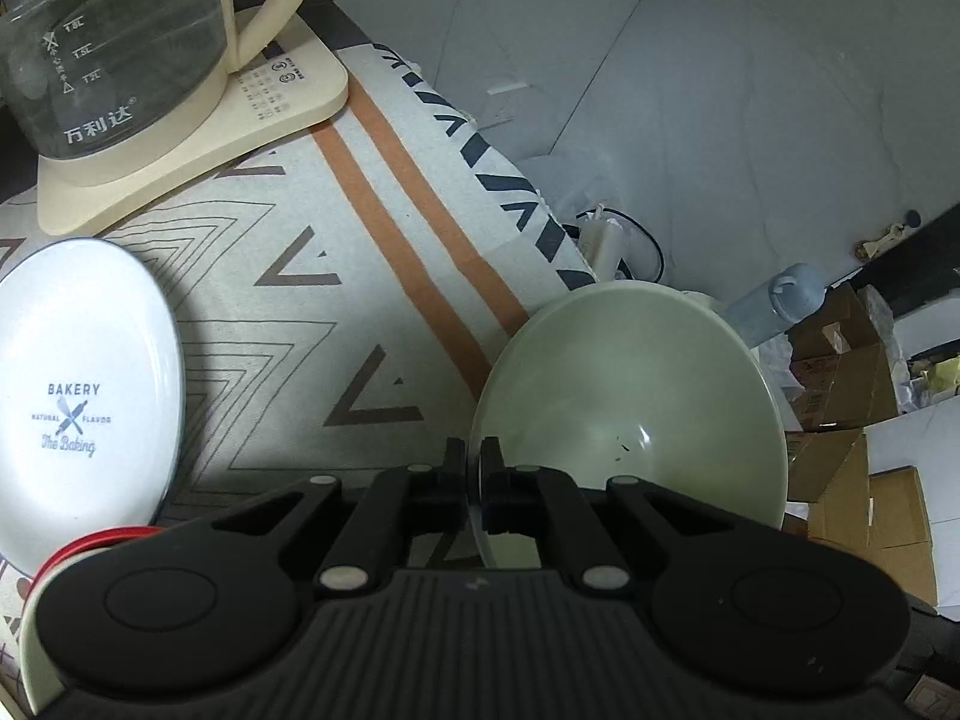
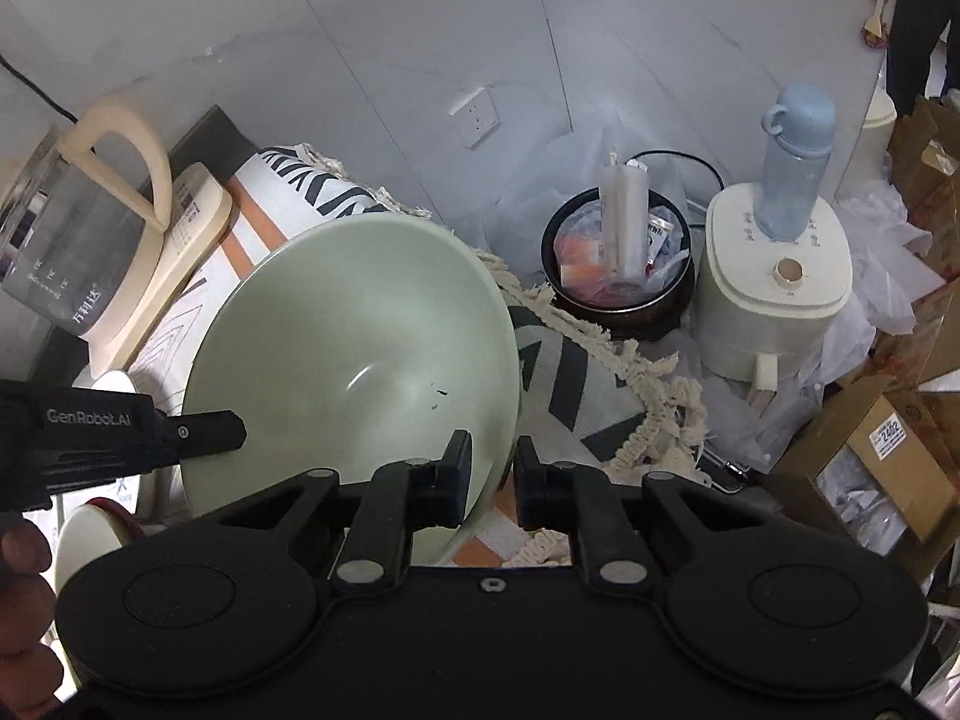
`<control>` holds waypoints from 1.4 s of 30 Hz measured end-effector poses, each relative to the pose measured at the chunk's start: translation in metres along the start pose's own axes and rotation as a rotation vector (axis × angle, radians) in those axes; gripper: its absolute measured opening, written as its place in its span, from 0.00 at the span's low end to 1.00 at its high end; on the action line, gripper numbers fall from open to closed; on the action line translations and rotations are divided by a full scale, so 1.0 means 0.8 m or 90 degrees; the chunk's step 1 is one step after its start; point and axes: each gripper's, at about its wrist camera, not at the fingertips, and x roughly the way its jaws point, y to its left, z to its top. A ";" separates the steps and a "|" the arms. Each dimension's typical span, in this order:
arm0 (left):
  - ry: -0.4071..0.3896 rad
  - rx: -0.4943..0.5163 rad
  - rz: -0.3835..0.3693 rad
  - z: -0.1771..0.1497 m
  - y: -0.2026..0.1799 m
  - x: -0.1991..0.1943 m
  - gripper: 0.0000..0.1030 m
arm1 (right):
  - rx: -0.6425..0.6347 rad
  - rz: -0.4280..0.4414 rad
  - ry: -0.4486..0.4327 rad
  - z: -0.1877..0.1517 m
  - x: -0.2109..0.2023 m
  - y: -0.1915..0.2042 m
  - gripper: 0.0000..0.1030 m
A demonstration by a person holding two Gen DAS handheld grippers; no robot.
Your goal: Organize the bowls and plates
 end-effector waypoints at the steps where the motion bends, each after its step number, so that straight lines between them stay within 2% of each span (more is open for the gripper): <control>1: 0.000 0.001 -0.001 0.000 0.000 0.000 0.02 | 0.002 0.000 -0.002 0.000 -0.001 -0.001 0.14; 10: -0.028 0.014 -0.005 0.002 -0.005 -0.022 0.02 | -0.002 0.001 -0.018 0.005 -0.013 0.002 0.14; 22: -0.098 -0.004 0.000 -0.001 -0.004 -0.093 0.03 | -0.033 0.031 -0.058 0.017 -0.061 0.023 0.15; 32: -0.133 -0.006 0.014 -0.027 -0.008 -0.134 0.03 | -0.057 0.058 -0.094 0.014 -0.099 0.032 0.16; 42: -0.148 -0.044 0.023 -0.052 0.016 -0.158 0.03 | -0.084 0.081 -0.099 0.001 -0.116 0.044 0.16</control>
